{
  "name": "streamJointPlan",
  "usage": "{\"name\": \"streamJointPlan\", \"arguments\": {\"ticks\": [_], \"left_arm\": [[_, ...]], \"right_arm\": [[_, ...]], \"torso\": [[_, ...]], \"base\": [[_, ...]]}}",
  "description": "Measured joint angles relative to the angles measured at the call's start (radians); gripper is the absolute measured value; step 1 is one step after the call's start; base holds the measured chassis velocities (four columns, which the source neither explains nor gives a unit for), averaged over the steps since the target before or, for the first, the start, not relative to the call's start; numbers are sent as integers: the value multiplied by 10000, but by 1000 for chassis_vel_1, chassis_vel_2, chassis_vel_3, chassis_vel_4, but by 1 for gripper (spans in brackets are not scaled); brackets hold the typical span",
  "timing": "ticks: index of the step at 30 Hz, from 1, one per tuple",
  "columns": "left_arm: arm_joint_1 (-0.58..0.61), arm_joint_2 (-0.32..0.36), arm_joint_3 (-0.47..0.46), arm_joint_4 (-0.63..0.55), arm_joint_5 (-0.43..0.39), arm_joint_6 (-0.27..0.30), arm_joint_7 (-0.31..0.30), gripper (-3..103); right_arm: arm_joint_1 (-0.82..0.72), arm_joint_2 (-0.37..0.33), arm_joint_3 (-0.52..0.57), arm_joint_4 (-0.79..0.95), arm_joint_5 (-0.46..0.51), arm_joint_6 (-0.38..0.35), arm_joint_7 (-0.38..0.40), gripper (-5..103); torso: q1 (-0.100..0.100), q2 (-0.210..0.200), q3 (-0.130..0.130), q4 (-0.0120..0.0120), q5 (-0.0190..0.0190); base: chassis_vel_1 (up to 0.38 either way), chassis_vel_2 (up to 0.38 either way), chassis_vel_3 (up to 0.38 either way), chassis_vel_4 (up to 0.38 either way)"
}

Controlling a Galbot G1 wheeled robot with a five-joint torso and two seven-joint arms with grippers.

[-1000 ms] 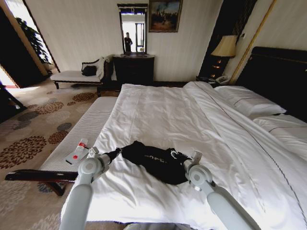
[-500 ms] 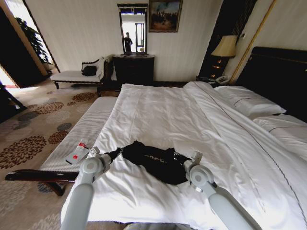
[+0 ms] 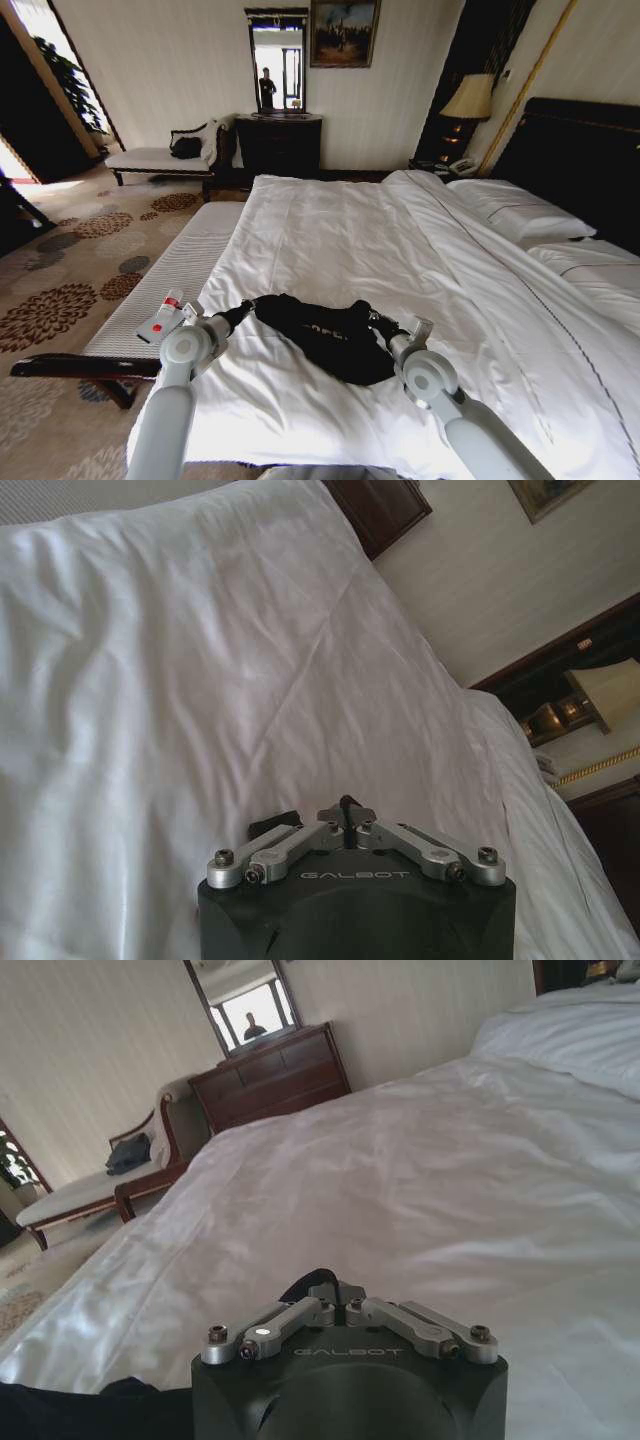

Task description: Fold the clothes on the bed.

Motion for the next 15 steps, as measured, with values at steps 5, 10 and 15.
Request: {"name": "streamJointPlan", "arguments": {"ticks": [5, 10, 15], "left_arm": [[147, 533, -416, -892, 118, -282, 507, 1], [360, 1306, -950, -1903, 504, -658, 1126, 1], [514, 1814, -1359, -2587, 676, -883, 1528, 1]], "right_arm": [[-224, -196, 820, 674, -329, 798, -809, 0], [-374, -557, 1882, 1208, -413, 1614, -1789, 0], [-432, -903, 2697, 1738, -166, 2114, -2531, 0]], "torso": [[0, 0, 0, 3, 0], [0, 0, 0, 1, 1], [0, 0, 0, 4, 0]], "base": [[0, 0, 0, 0], [0, 0, 0, 0], [0, 0, 0, 0]]}}
